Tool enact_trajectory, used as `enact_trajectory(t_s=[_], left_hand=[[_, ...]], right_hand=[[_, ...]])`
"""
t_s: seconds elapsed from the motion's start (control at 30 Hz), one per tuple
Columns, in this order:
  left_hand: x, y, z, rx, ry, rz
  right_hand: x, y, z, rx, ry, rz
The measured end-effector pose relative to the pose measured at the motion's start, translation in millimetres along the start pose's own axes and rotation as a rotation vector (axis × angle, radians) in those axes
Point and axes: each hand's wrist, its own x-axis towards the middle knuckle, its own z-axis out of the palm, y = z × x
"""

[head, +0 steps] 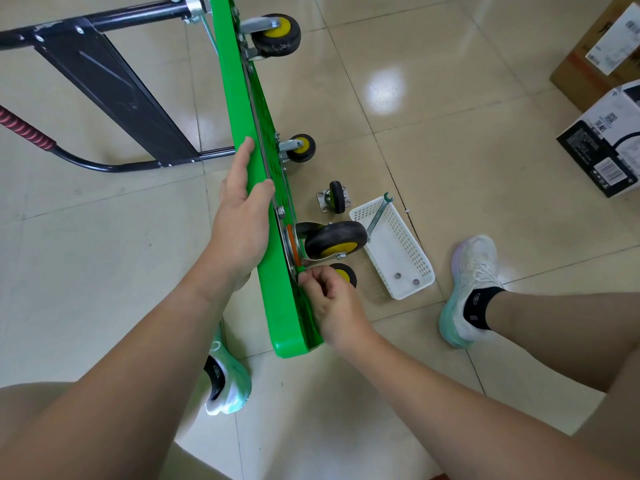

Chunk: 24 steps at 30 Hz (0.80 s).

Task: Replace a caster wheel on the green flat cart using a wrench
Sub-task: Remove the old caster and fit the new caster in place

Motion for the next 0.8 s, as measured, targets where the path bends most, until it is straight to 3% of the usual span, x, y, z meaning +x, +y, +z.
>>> enact_trajectory(t_s=[0.2, 0.4, 0.8], left_hand=[[-0.5, -0.2, -1.5, 0.008, -0.002, -0.001], [0.6, -0.8, -1.2, 0.001, -0.007, -0.003], [2.1, -3.4, -1.6, -0.003, -0.013, 0.005]], right_hand=[[-5.5, 4.8, -0.4, 0.256, 0.029, 0.046], [-1.0, 8.1, -0.6, 0.229, 0.145, 0.131], [1.3, 5.7, -3.6, 0.245, 0.065, 0.154]])
